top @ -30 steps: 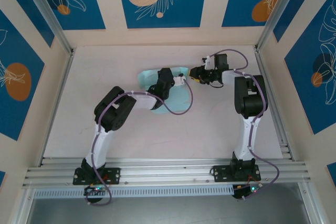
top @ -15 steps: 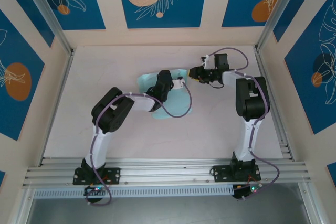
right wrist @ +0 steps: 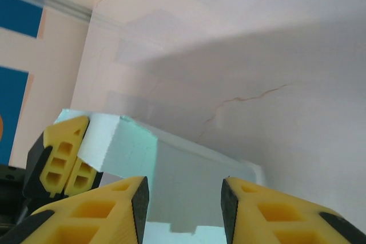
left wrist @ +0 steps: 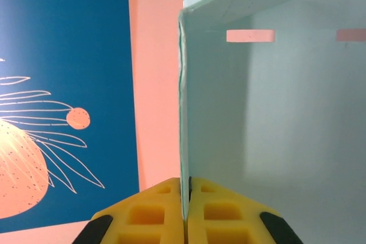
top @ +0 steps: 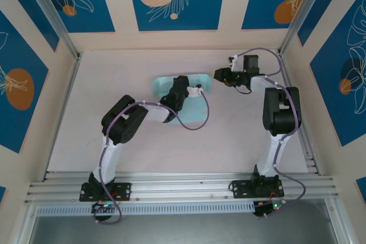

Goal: Fold the paper box

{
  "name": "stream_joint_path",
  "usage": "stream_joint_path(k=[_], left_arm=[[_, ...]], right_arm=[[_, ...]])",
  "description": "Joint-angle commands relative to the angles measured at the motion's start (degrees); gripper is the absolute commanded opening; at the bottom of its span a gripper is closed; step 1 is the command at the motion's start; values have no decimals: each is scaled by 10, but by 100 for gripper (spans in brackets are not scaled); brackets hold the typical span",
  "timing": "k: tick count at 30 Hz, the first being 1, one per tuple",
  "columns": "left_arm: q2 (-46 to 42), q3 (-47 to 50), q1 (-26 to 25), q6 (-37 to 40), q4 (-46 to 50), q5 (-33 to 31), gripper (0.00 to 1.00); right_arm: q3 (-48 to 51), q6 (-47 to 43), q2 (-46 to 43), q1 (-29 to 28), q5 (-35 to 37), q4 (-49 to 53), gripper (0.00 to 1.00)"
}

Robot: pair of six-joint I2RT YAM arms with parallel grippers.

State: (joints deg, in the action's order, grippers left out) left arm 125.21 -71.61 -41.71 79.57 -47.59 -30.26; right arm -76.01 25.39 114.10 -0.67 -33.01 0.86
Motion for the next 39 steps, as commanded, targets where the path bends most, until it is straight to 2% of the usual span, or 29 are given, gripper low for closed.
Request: stream_joint_path(k=[1, 4, 7, 9, 12, 20, 24, 27, 30, 39], left_arm=[[23, 1, -7, 22, -38, 12, 6], [28, -10, -7, 11, -26, 14, 6], [34, -16, -7, 13, -29, 12, 6], [34, -15, -7, 15, -30, 14, 6], [32, -13, -6, 14, -29, 15, 6], [36, -21, -6, 11, -32, 10, 6], [37, -22, -6, 11, -33, 10, 7], [36, -22, -7, 5, -34, 8, 7], [34, -17, -7, 0, -38, 11, 6], [20, 21, -16, -9, -56, 32, 6]], right_arm=[[-29, 11, 14, 15, -25, 24, 41], [-42, 19, 35, 16, -27, 32, 41], [-14, 85, 40, 38, -60, -44, 41], [-12, 104, 46, 51, -52, -57, 41], [-70, 65, 79, 51, -35, 19, 41], [-194, 37, 160, 20, -61, 96, 43], [-287, 7, 205, -3, -74, 199, 46], [-308, -17, 214, -16, -70, 242, 46], [-266, -28, 192, -22, -71, 229, 46], [-28, 4, 61, -27, -62, 63, 46]])
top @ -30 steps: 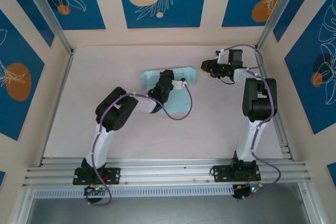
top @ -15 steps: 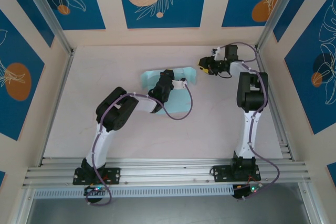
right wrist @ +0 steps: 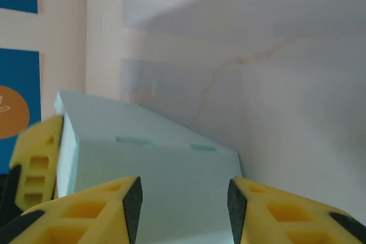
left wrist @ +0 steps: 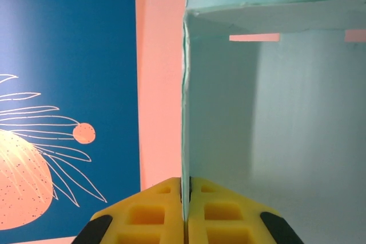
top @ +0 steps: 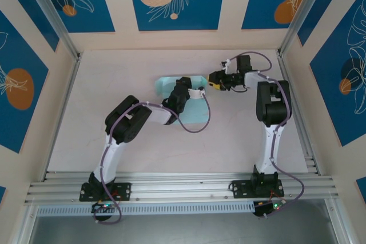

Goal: Fold the paper box

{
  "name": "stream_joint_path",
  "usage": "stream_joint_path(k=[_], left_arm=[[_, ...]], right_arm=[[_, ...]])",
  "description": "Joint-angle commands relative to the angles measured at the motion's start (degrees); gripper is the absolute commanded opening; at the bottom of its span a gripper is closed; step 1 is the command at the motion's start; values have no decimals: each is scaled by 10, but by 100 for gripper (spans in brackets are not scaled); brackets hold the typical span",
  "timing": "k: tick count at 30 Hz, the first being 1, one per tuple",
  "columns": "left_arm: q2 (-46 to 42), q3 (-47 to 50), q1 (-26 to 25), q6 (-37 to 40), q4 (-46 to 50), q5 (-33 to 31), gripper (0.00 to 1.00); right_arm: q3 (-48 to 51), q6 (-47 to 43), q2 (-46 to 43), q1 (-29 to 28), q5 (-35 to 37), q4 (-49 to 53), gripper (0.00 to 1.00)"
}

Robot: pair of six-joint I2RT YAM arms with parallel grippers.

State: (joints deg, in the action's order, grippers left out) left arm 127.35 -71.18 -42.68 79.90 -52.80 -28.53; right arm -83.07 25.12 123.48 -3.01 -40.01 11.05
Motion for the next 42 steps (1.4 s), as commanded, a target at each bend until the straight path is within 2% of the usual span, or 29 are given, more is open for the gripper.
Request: stream_joint_path(k=[1, 8, 19, 26, 36, 42], left_arm=[[-5, 21, -8, -16, -6, 16, 7], [-24, 49, -9, -39, 1, 34, 7], [-31, 45, -8, -76, 47, 59, 8], [-64, 58, -9, -127, 95, 92, 8], [-86, 96, -21, -135, 110, 119, 8], [-88, 110, -24, -136, 102, 116, 8]], right_arm=[[63, 13, -45, -4, 13, -55, 46], [127, 26, -74, -14, 37, -104, 46], [116, 11, -65, -43, 33, -113, 46], [154, 10, -96, -64, 78, -124, 46], [251, 53, -145, -90, 122, -235, 46], [345, 77, -180, -109, 158, -350, 46]])
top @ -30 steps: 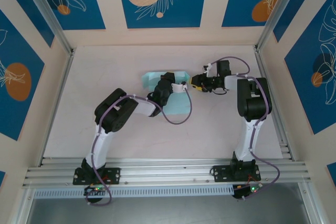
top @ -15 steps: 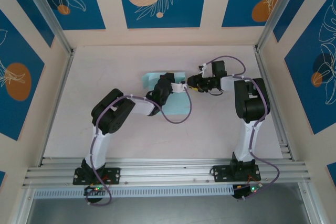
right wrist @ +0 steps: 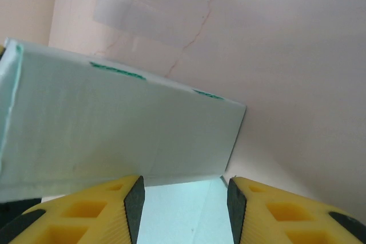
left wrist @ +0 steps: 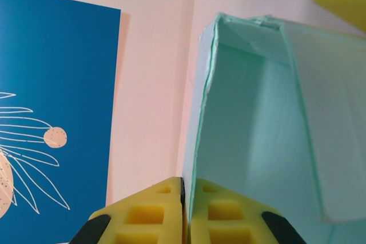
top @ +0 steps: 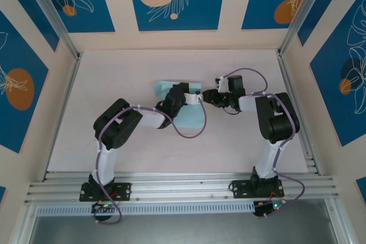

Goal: Fold the paper box

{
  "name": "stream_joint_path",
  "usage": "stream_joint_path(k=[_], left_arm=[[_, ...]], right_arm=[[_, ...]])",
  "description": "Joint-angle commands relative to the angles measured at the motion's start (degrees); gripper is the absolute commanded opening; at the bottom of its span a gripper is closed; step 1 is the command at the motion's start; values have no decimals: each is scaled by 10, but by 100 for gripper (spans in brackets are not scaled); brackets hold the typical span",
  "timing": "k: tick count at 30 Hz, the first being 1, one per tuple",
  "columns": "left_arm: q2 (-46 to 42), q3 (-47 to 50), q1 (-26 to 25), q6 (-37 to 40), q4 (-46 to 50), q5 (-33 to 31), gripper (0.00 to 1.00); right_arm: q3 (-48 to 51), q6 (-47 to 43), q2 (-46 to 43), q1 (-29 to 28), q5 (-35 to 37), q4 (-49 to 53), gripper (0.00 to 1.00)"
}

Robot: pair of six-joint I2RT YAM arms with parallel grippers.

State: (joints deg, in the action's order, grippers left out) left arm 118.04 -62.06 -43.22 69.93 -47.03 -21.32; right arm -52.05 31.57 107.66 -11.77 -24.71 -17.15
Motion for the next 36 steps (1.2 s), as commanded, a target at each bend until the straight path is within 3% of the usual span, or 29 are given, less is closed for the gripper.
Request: stream_joint_path(k=[1, 7, 19, 23, 36], left_arm=[[5, 20, -19, -34, 44, 45, 8], [8, 31, -22, -11, 29, 54, 8], [4, 37, -33, -5, 18, 64, 8], [-4, 49, -41, -1, 16, 72, 8], [-9, 77, -63, 4, 11, 63, 8]], right_arm=[[50, 14, -25, -24, 13, -85, 46], [79, 4, -30, -55, 58, -135, 46], [117, -7, -88, -62, 148, -92, 45], [162, -2, -130, -65, 168, -111, 40], [265, -13, -240, -92, 128, -105, 44]])
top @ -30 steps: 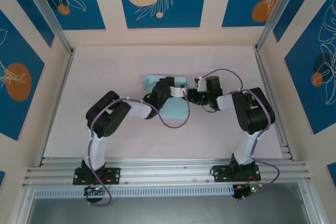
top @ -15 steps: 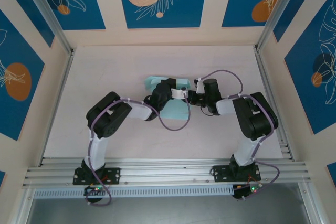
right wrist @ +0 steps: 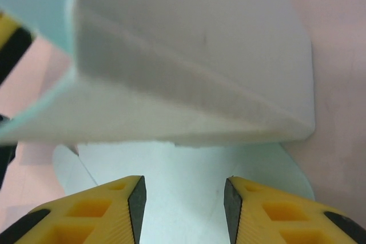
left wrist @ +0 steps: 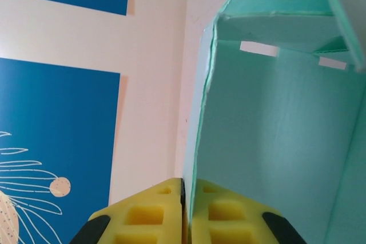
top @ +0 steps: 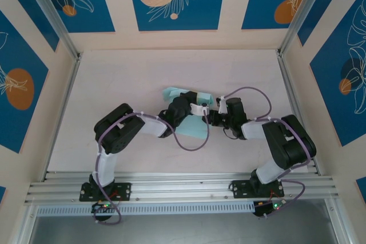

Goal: Fold the paper box

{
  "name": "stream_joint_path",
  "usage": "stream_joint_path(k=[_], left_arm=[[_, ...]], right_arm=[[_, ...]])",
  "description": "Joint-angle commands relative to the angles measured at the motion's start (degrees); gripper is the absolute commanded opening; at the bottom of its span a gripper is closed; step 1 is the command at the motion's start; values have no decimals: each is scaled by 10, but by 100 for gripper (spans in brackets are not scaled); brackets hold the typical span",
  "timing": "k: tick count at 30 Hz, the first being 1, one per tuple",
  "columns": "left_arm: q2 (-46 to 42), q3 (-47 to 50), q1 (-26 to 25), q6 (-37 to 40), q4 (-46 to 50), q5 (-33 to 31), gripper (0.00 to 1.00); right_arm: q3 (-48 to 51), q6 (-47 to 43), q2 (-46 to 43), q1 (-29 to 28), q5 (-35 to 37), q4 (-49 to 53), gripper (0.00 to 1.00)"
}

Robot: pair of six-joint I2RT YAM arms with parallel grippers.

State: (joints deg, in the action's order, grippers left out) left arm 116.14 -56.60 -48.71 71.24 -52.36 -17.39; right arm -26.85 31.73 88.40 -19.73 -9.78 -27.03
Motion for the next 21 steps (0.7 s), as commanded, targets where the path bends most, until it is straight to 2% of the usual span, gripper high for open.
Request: stream_joint_path(k=[1, 9, 14, 17, 21], left_arm=[[11, 21, -8, -9, 65, 24, 8], [20, 12, -8, -1, 67, 21, 8], [27, 9, -8, 10, 60, 16, 8], [30, 6, -8, 19, 58, 17, 8], [31, 1, -7, 22, 60, 19, 8]], right_arm=[[21, -18, -67, -15, -16, 5, 46], [76, -42, -270, -17, 32, 135, 53], [91, -8, -427, -1, 129, 250, 59], [80, 1, -460, 39, 138, 295, 62], [71, 7, -402, 123, 62, 281, 62]])
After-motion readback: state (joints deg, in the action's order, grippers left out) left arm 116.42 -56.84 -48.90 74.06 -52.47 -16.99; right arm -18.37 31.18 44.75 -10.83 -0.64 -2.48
